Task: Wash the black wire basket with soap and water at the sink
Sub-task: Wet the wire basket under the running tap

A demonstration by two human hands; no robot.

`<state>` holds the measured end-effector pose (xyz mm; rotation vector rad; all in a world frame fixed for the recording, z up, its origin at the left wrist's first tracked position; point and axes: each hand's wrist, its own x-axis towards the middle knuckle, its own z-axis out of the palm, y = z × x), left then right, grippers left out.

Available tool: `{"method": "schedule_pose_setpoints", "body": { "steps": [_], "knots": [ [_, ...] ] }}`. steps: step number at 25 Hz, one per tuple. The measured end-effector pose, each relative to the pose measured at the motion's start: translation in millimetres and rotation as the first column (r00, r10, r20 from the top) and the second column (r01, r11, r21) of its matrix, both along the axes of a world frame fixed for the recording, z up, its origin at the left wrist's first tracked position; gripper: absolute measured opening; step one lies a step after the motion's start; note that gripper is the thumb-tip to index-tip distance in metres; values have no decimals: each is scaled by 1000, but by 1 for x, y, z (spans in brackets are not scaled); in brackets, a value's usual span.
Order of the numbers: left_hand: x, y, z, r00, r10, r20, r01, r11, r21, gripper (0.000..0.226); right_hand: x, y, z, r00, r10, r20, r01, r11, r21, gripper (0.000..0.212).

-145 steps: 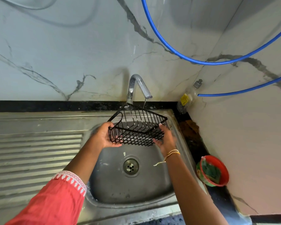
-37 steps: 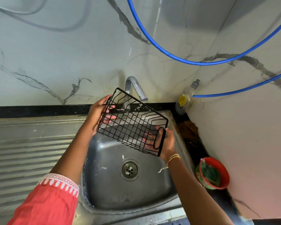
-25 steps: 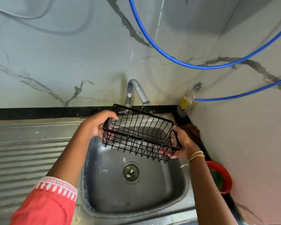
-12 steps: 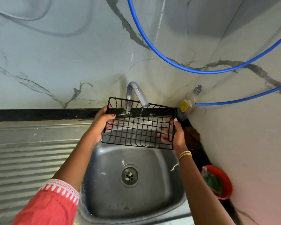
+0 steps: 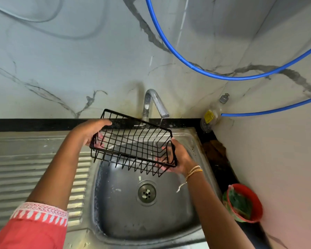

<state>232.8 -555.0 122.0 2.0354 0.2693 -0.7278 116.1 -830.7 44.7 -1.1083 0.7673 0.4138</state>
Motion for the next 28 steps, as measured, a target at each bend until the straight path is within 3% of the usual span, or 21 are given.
{"method": "schedule_pose_setpoints", "body": {
  "steps": [3, 5, 8, 10, 12, 15, 19, 22, 25, 28],
  "knots": [
    [-11, -2, -31, 988, 38, -148, -50, 996, -74, 58, -10, -24, 12, 993, 27, -111, -38, 995, -97, 63],
    [-26, -19, -55, 974, 66, -217, -116, 967, -226, 58, -11, -45, 23, 997, 10, -79, -27, 975, -221, 67],
    [-50, -56, -73, 949, 156, -273, -268, 855, -443, 51, -7, -72, 36, 998, -1, 66, 27, 920, -391, 71],
    [-55, -76, -68, 948, 238, -211, -316, 778, -543, 47, -6, -79, 41, 980, -49, 194, 128, 898, -420, 60],
    [-53, -85, -53, 953, 299, -44, -269, 770, -578, 42, -2, -79, 38, 941, -105, 323, 229, 897, -378, 54],
    [-42, -77, -26, 949, 297, 105, -195, 815, -546, 39, 6, -68, 28, 907, -129, 402, 245, 936, -253, 55],
    [-20, -44, 9, 951, 251, 183, -138, 869, -476, 50, 20, -33, 11, 934, -143, 326, 147, 989, 12, 55],
    [-2, -23, 21, 954, 231, 192, -167, 939, -299, 60, 24, -7, -1, 976, -103, 190, 81, 989, 120, 58],
    [7, -11, 17, 980, 191, 62, -182, 975, -130, 63, 17, -2, 0, 1000, 20, 8, -21, 991, 129, 61],
    [-5, -7, 4, 962, 183, -204, -214, 967, -141, 57, -4, -21, 25, 985, 127, -113, -123, 992, 41, 53]
  ]
}}
